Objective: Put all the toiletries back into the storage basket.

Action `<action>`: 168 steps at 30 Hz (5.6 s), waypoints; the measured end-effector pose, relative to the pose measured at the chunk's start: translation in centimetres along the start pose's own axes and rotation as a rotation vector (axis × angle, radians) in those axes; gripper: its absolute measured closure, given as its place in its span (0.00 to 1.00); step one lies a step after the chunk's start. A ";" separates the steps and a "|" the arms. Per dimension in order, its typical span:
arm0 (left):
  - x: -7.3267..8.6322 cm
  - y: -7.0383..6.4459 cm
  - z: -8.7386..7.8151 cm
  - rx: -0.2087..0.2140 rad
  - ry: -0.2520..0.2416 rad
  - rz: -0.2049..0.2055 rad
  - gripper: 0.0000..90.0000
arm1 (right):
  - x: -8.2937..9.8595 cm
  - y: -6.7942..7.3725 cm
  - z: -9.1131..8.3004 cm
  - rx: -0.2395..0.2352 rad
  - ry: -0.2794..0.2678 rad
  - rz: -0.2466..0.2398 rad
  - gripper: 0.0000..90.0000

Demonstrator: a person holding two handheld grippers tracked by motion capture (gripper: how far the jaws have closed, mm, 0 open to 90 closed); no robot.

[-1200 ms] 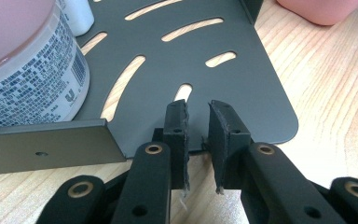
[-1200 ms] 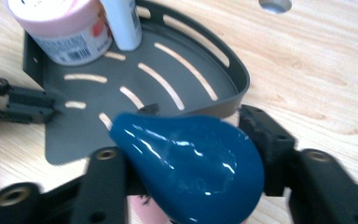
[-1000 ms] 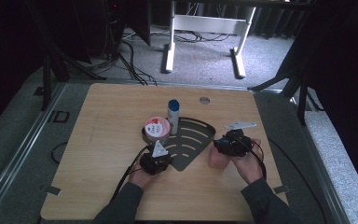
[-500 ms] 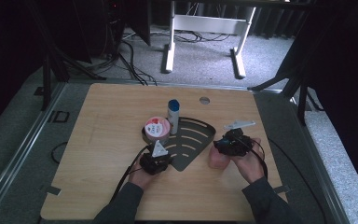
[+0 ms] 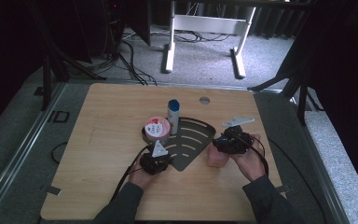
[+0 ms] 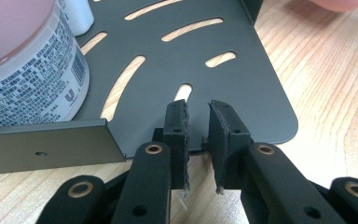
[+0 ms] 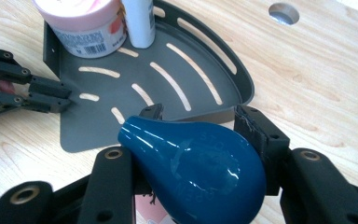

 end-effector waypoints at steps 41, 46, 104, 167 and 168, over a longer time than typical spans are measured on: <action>0.0 0.0 0.0 -0.001 0.000 0.002 0.86 | -6.1 1.0 -0.9 -0.002 -0.044 -0.065 0.60; 0.0 0.0 0.0 -0.001 0.000 0.002 0.86 | -6.8 1.3 -0.4 0.000 -0.040 -0.079 0.60; 0.0 0.0 0.0 -0.004 0.001 0.002 0.86 | -10.9 3.0 7.1 -0.005 0.028 -0.118 0.60; 0.0 -0.2 0.0 0.001 0.002 0.010 0.86 | -12.8 3.2 12.0 -0.026 0.041 -0.138 0.60; 0.0 -0.3 0.1 0.001 0.001 0.011 0.86 | -12.9 3.2 12.0 -0.026 0.045 -0.136 0.60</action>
Point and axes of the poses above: each handheld gripper's, and its own axes: z roughly forward along the jaws, x roughly out of its underside, y roughly to its left, the point moved 4 cm from there along z, roughly forward along the jaws, and after that the axes turned 10 degrees about x, right-handed, at the moved point
